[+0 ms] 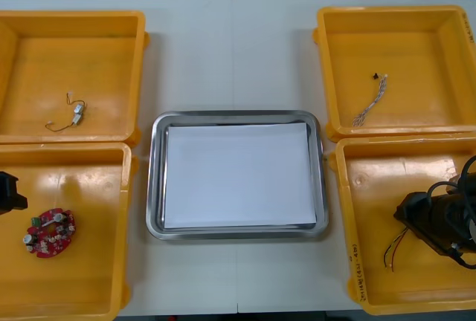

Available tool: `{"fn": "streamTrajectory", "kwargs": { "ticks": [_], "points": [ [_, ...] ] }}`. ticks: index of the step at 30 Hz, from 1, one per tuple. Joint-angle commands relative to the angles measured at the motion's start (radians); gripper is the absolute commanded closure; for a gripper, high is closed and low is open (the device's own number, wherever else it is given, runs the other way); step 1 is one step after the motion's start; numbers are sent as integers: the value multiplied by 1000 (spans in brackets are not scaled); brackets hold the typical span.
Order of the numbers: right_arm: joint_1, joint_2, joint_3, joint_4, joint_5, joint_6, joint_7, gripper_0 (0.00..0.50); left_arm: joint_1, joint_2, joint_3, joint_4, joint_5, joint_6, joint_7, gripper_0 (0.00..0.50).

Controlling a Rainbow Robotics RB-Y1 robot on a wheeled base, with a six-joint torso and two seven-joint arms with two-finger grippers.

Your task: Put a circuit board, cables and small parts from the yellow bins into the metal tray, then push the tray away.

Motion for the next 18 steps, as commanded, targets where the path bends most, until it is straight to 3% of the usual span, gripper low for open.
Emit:
{"fn": "streamTrajectory", "kwargs": {
  "ticks": [1,2,3,4,5,6,8,10,11,18],
  "points": [
    [-16,12,14,12,-3,-16,16,0,-24,-32,14,18,-27,-40,-64,0],
    [-16,12,14,12,-3,-16,16,0,-24,-33,11,25,-29,-45,-62,0],
    [-16,12,12,12,-3,-16,16,44,-24,-35,4,38,-35,-55,-61,0],
    [-16,12,14,12,-5,-16,16,135,-24,-35,-4,51,-41,-69,-59,0],
    [-16,12,12,13,-5,-16,15,190,-24,-35,-9,55,-46,-74,-59,0],
    [-16,12,12,15,-5,-16,15,301,-24,-35,-16,68,-52,-84,-59,0],
    [-16,12,12,17,-6,-16,13,408,-18,-35,-29,78,-61,-104,-59,0],
    [-16,12,12,17,-6,-16,10,481,-9,-36,-38,78,-67,-118,-58,0],
    [-16,12,14,17,-6,-16,9,500,-4,-35,-42,78,-69,-126,-59,0],
    [-18,12,12,17,-6,-17,6,500,33,-64,-65,83,-86,-198,-61,0]
  ]
}}
